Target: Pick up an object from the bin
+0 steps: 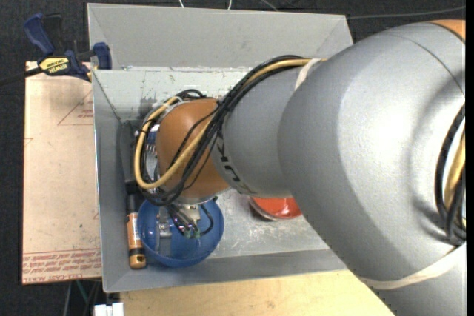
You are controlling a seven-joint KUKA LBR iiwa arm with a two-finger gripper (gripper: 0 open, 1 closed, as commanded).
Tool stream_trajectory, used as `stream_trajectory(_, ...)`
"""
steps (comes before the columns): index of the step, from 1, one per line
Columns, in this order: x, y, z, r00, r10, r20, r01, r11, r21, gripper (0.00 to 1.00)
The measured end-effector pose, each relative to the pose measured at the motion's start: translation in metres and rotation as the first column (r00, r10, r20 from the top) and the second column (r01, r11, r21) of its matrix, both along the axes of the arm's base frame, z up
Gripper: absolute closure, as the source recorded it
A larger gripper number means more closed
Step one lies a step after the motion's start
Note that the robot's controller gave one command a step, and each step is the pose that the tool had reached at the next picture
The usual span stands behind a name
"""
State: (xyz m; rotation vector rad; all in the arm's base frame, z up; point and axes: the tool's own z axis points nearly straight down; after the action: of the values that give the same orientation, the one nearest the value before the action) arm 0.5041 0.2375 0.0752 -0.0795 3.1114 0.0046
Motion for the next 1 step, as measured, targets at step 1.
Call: stream_trajectory(1,-0.0094,0.0053,0.0025,0.952,0.307,0.005,-0.307,0.952,-0.006,0.00)
